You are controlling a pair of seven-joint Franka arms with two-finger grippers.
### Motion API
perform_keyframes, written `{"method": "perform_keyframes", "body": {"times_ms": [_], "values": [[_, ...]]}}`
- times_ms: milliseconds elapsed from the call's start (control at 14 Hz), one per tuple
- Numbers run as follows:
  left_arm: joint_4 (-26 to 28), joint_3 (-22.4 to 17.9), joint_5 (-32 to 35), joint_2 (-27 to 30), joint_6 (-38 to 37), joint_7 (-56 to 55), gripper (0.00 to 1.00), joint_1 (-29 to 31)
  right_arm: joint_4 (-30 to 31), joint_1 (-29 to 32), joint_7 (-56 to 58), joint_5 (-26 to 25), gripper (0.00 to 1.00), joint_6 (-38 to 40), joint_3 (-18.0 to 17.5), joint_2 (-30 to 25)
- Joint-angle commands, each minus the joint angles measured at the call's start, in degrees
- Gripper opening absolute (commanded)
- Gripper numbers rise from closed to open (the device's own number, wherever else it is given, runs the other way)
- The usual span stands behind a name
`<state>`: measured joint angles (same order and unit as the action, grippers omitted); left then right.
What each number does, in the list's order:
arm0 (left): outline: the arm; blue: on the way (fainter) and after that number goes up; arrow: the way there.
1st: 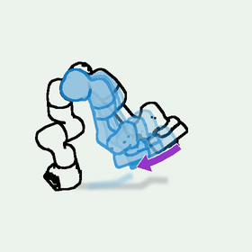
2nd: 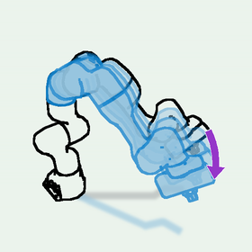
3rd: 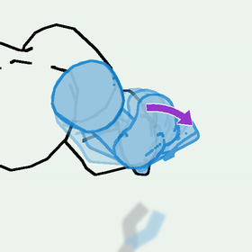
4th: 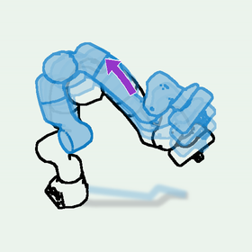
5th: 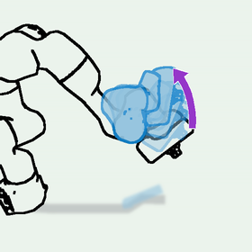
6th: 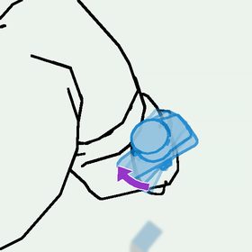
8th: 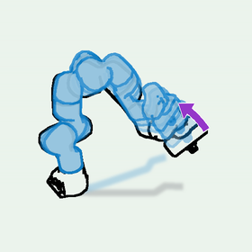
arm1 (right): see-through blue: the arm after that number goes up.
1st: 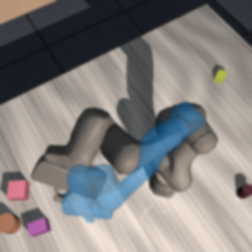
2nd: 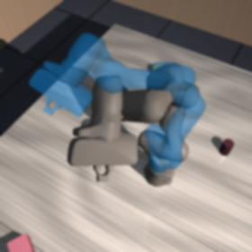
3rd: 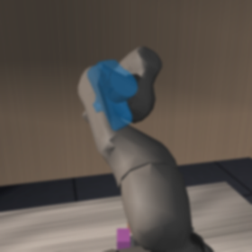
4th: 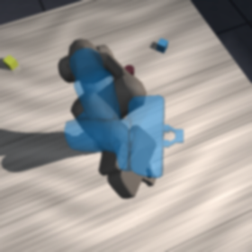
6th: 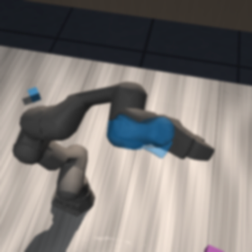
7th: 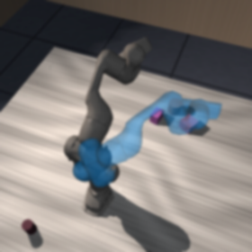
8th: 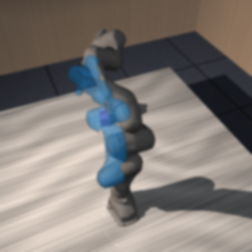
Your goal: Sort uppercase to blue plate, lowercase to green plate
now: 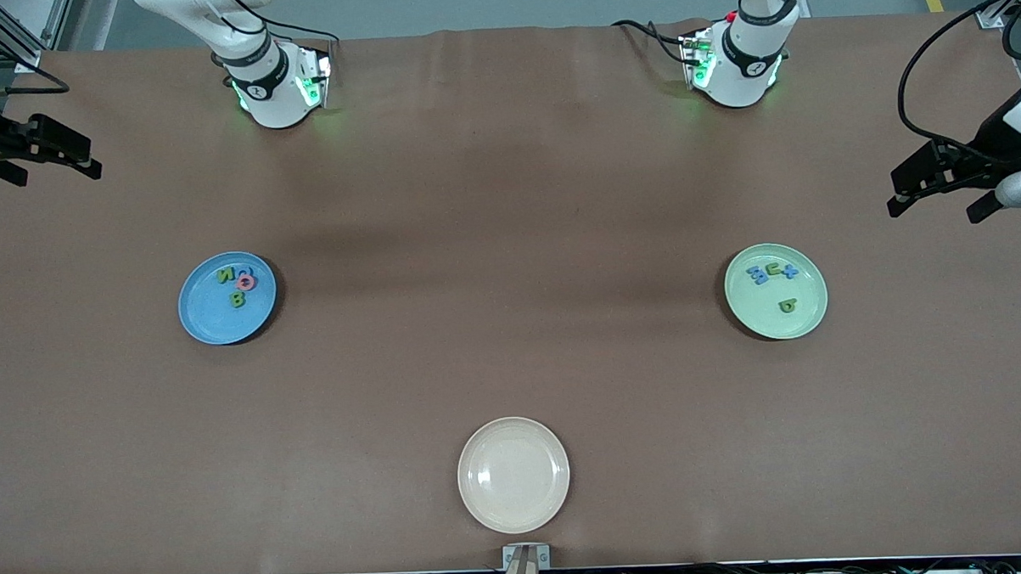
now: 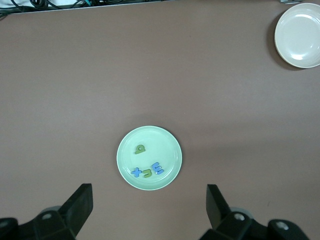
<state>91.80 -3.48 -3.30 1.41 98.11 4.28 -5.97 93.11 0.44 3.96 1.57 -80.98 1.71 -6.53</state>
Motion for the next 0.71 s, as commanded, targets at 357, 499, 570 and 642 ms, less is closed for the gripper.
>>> {"method": "perform_keyframes", "body": {"times_ms": [357, 499, 570, 642], "values": [[0.3, 0.4, 3.3, 1.0, 0.3, 0.4, 1.00, -0.4, 3.2, 1.2, 0.2, -0.7, 1.00, -1.9, -0.7, -3.2], [0.0, 0.4, 2.8, 1.0, 0.2, 0.5, 1.00, -0.2, 3.0, 1.4, 0.2, -0.6, 1.00, -2.7, -0.7, -3.2], [-0.2, 0.4, 2.6, 1.0, 0.2, 0.5, 1.00, -0.3, 3.0, 1.5, 0.2, -0.7, 1.00, -2.9, -0.7, -3.2], [-0.2, 0.4, 2.6, 1.0, 0.2, 0.5, 1.00, -0.3, 3.0, 1.5, -0.1, -0.6, 1.00, -3.0, -0.7, -3.2]]}}
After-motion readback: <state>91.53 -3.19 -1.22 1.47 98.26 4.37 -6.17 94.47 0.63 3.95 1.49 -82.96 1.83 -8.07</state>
